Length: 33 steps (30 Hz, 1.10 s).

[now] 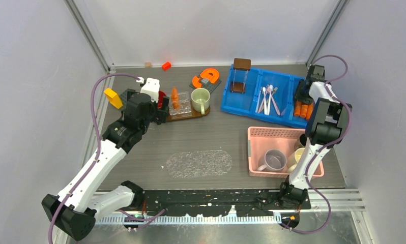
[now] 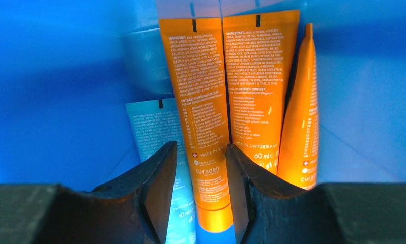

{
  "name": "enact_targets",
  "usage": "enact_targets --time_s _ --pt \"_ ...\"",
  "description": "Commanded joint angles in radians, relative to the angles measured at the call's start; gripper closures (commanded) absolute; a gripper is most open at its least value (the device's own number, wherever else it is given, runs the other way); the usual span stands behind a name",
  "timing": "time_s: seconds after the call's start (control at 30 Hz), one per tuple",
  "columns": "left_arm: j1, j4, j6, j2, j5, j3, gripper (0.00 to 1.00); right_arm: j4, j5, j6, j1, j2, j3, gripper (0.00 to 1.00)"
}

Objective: Prepare toiletry sets of a toothbrush and toothpaste on the tray
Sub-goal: Pick up the toothpaste from the storage box.

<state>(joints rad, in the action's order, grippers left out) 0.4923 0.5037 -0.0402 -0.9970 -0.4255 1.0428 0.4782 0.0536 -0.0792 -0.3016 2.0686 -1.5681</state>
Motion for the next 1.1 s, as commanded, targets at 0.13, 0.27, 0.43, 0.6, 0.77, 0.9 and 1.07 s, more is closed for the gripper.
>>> enact_targets --time_s 0.13,0.27,0.43,0.6,0.77,0.9,1.07 --pt "-0.008 -0.047 0.007 -0.008 0.007 0.000 0.04 -0.051 -0.009 0.046 -0.007 0.046 -0.046 0.52" --pt "-0.009 -0.047 0.007 -0.014 0.008 0.002 0.04 -0.051 0.014 0.066 -0.008 0.054 -0.036 0.58" --pt "-0.011 -0.045 0.008 -0.016 0.008 0.001 0.04 -0.061 0.011 0.066 -0.008 0.018 -0.024 0.81" --pt "-0.011 -0.045 0.006 -0.011 0.012 0.001 0.04 -0.064 0.020 0.066 -0.008 -0.053 -0.038 0.89" --pt "-0.012 -0.045 0.005 -0.001 0.013 0.002 0.04 -0.062 0.047 0.064 -0.006 -0.138 -0.040 0.90" --pt "-0.012 -0.047 -0.001 0.011 0.021 0.003 0.04 -0.065 0.082 0.066 0.003 -0.221 -0.014 0.90" --pt "-0.012 -0.044 -0.013 0.024 0.041 0.009 0.04 -0.069 0.128 0.066 0.020 -0.337 0.022 0.90"
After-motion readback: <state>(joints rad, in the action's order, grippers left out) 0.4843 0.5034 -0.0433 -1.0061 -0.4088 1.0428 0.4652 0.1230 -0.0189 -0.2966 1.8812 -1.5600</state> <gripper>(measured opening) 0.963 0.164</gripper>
